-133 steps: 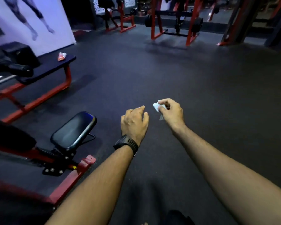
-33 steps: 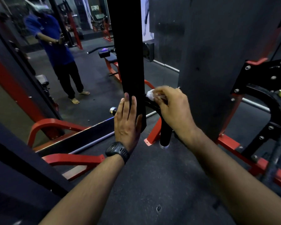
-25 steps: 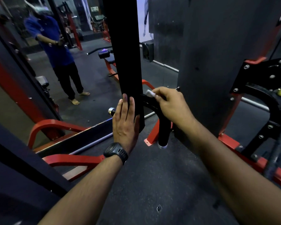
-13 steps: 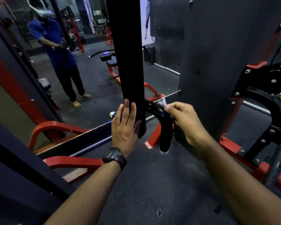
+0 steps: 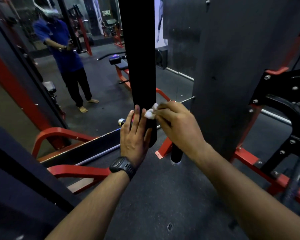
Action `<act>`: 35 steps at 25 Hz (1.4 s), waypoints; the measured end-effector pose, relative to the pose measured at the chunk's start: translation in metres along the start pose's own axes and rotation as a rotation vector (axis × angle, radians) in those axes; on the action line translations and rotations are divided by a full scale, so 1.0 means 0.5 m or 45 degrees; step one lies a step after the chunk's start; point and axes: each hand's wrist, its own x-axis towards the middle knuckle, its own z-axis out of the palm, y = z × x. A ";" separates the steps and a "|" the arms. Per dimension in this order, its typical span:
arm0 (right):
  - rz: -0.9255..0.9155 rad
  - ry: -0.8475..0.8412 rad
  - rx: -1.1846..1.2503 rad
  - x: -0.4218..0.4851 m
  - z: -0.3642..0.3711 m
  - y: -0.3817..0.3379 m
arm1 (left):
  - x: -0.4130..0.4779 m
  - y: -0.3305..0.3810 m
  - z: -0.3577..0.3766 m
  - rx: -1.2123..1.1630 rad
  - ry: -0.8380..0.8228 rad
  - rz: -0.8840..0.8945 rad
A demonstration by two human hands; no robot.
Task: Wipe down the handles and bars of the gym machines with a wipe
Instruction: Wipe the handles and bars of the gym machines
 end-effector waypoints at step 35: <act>-0.152 0.114 -0.423 -0.123 -0.020 0.074 | 0.019 0.011 0.077 -0.032 0.013 0.032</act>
